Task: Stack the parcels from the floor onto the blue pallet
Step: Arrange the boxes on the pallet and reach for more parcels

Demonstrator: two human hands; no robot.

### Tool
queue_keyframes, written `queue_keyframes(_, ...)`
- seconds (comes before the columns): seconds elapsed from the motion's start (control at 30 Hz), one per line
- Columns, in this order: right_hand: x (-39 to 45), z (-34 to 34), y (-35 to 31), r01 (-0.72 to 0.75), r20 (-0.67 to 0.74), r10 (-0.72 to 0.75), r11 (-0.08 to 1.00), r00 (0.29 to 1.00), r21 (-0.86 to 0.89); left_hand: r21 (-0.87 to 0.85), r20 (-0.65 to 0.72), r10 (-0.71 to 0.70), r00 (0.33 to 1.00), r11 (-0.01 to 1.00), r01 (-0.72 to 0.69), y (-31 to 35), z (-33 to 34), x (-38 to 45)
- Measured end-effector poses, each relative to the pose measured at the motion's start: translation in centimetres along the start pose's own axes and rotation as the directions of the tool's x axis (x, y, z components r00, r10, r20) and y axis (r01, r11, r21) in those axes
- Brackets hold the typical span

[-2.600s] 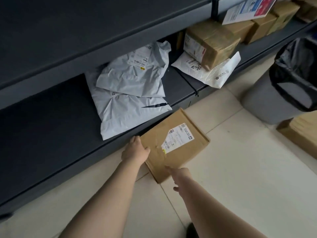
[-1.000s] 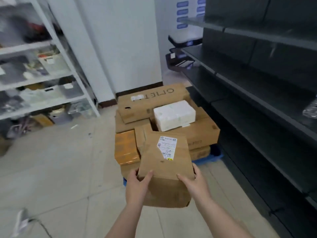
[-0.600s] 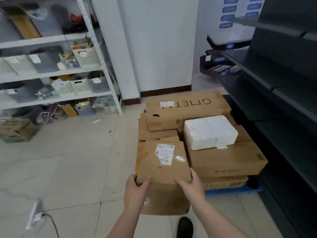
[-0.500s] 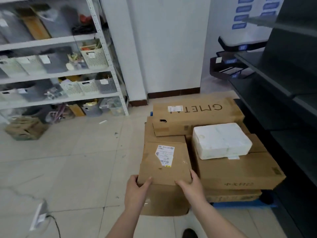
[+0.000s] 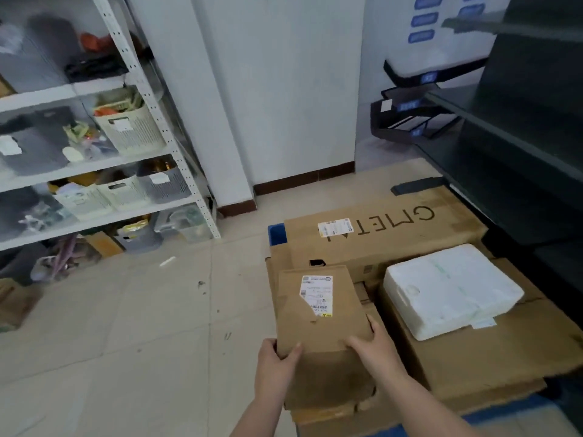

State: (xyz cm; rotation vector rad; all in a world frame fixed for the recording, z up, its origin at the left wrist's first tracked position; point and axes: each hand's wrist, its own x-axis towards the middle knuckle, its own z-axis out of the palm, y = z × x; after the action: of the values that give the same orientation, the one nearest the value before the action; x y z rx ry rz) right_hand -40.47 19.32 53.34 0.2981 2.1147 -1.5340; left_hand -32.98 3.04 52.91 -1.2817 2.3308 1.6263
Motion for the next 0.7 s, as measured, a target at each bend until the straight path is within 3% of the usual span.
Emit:
queue_keyframes(0.17, 1.5, 3.0, -0.5, -0.144, -0.219, 0.142, 0.990, 0.965, 0.008, 0.081, 0.242, 0.021, 0.970, 0.996, -0.042, 0.5, -0.5, 7.4)
queue_keyframes(0.4, 2.5, 3.9, 1.0, -0.258, -0.381, 0.302, 0.952, 0.874, 0.164, 0.162, 0.478, 0.016, 0.878, 0.981, -0.107, 2.0, 1.8, 11.8)
queue_keyframes(0.7, 7.2, 3.1, 2.4, -0.268, -0.333, 0.361, 0.918, 0.871, 0.293, 0.270, 0.543, 0.007, 0.839, 0.945, -0.183, 5.4, 5.6, 16.7)
